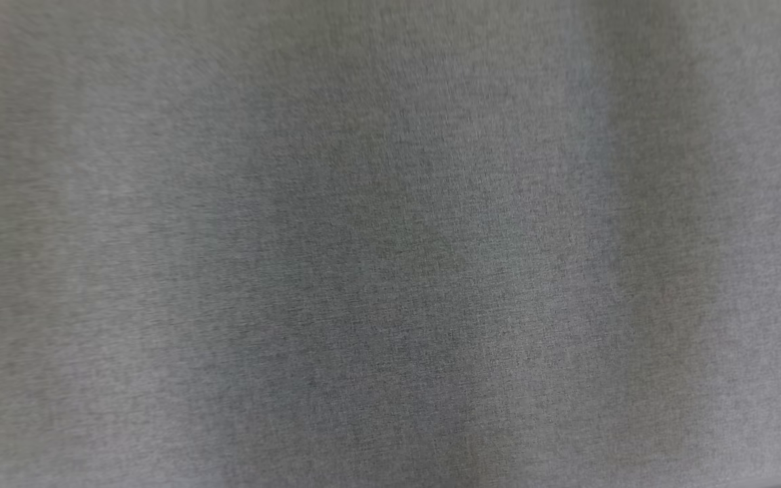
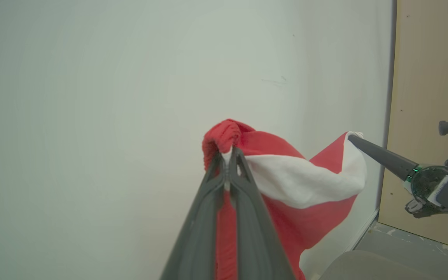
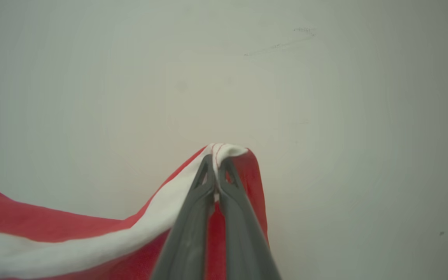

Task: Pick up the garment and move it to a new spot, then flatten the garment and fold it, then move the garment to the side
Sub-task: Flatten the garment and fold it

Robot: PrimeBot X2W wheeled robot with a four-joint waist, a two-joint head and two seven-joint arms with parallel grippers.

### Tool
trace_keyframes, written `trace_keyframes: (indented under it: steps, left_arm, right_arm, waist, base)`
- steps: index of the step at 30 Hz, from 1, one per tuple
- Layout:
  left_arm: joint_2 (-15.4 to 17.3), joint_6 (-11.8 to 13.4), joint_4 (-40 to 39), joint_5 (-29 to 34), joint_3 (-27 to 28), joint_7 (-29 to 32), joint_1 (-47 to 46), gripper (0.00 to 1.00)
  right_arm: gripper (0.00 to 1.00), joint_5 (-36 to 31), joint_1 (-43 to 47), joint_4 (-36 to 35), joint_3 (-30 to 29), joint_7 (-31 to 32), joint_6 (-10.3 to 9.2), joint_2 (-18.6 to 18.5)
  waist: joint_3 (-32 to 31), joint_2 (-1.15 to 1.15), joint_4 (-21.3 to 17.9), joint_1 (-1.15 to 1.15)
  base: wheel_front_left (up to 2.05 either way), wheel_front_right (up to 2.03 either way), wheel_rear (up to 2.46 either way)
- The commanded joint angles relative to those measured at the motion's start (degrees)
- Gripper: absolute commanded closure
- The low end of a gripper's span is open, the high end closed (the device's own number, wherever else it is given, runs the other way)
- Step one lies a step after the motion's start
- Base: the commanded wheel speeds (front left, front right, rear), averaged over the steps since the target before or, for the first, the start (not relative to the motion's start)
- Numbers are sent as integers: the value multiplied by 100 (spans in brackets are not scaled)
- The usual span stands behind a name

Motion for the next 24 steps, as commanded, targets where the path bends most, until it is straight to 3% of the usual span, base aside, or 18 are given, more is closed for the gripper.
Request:
trace_keyframes:
  steps: [1,5,10,18,20,24]
  left_arm:
    - [-52,12,97,-84,-101,-70,-147,100]
    - [-98,12,262,-330,-454,-215,-377,100]
    - [65,12,236,-566,-978,-425,-202,100]
    - [332,11,-308,-997,-1427,-1057,952,100]
    - [392,11,-522,-1127,-1251,-1116,1437,100]
    - [572,11,-1129,-724,-687,-1126,2680,100]
  right_arm:
    - [100,-39,-156,157,40,-63,-13,41]
    - [100,-17,-440,444,140,-240,-13,52]
    - [100,41,-142,487,562,-392,-13,-118]
    - [100,667,1362,-255,1128,-784,-13,-722]
    - [100,825,1927,-553,1232,-858,-13,-929]
    - [100,1088,3204,-1181,1171,-953,-13,-1280]
  waist:
    - [316,-2,-132,-2]
    - [429,-2,-137,-2]
    - [501,-2,-161,-2]
    - [124,-2,-107,-2]
    - [-42,-2,-95,-2]
    - [-367,-2,-101,-2]
  base:
    - [0,0,0]
    - [0,0,0]
    - [0,0,0]
    - [0,0,0]
    - [0,0,0]
    - [0,0,0]
